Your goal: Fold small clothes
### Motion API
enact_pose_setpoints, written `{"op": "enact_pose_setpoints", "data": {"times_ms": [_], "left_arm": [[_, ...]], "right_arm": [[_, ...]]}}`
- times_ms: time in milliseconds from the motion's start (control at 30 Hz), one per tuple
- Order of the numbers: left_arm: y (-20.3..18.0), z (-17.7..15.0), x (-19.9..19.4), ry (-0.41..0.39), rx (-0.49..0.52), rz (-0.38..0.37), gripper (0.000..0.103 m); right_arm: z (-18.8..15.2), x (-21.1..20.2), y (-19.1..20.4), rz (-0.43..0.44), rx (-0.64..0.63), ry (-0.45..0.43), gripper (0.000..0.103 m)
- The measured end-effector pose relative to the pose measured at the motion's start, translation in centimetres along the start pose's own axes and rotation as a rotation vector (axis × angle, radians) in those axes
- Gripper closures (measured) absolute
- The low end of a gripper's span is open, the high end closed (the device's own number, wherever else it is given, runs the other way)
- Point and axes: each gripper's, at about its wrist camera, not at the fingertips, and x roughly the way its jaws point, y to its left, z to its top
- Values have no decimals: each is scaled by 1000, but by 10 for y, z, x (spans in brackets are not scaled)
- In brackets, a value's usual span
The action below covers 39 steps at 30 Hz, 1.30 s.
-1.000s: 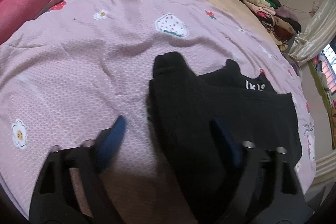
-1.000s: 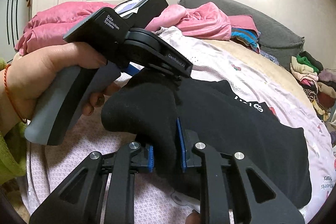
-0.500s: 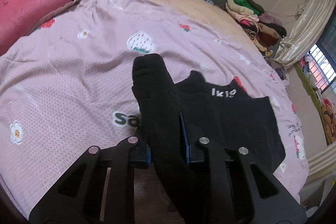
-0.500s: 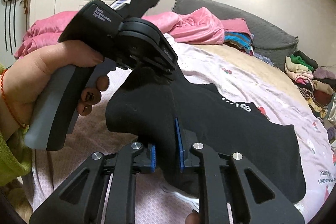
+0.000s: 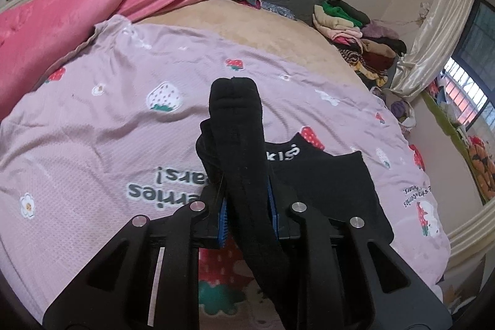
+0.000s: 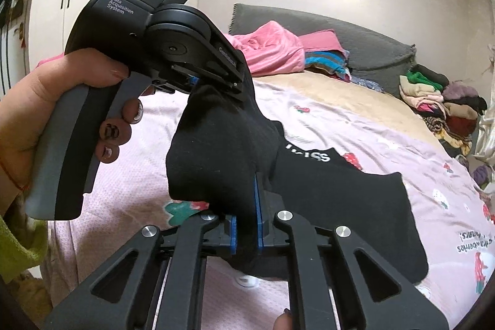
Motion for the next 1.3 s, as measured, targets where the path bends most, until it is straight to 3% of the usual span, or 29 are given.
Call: {"op": "enact_pose_setpoints", "data": {"times_ms": [700, 1300], "left_arm": [[-90, 1, 20, 49, 99, 54, 91], [-159, -11, 98, 182, 175, 65, 85]], "right_arm": [[-17, -32, -77, -25, 176, -36, 96], [-65, -19, -147, -28, 361, 45, 96]]}}
